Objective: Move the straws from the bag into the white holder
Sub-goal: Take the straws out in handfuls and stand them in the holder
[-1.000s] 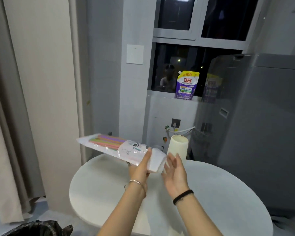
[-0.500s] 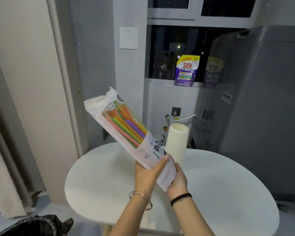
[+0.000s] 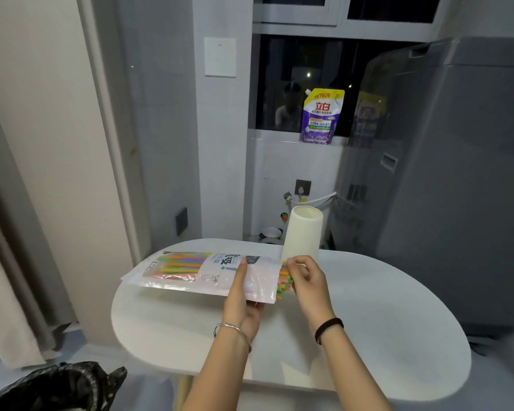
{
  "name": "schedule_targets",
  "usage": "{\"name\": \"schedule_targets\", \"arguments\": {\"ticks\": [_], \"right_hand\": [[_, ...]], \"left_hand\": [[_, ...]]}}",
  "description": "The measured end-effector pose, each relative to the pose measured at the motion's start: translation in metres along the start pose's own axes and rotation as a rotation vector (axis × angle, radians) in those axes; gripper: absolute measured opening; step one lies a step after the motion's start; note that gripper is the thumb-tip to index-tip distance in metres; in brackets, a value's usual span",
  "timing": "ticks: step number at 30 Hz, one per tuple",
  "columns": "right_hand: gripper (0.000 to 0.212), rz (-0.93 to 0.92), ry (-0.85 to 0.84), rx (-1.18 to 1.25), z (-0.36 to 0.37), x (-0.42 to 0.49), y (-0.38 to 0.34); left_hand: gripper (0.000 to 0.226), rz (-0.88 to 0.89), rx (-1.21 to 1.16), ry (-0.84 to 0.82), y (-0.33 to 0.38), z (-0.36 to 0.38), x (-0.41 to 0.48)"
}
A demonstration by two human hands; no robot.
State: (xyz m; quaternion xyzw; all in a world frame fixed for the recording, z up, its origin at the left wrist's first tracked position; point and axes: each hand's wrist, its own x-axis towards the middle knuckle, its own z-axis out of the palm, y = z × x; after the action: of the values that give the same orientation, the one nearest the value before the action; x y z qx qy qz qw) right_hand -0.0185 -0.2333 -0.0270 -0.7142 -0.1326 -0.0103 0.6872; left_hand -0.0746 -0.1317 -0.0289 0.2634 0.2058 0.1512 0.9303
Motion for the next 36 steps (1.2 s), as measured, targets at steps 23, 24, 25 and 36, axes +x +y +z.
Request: {"name": "schedule_targets", "arguments": {"ticks": [23, 24, 25, 36], "right_hand": [[0.024, -0.150, 0.015, -0.146, -0.017, -0.008, -0.017], [0.024, -0.174, 0.046, -0.153, -0.019, -0.008, -0.019], [0.024, -0.200, 0.094, -0.149, -0.021, -0.009, -0.021], [0.010, -0.019, 0.199, 0.298, -0.030, -0.010, -0.046]], "left_hand": [[0.015, -0.049, -0.068, -0.043, 0.008, -0.003, -0.010], [0.014, -0.053, -0.079, -0.038, 0.010, -0.003, -0.010], [0.014, -0.055, -0.094, -0.027, 0.012, -0.003, -0.010], [0.009, -0.050, -0.196, -0.029, 0.018, 0.005, -0.023]]}}
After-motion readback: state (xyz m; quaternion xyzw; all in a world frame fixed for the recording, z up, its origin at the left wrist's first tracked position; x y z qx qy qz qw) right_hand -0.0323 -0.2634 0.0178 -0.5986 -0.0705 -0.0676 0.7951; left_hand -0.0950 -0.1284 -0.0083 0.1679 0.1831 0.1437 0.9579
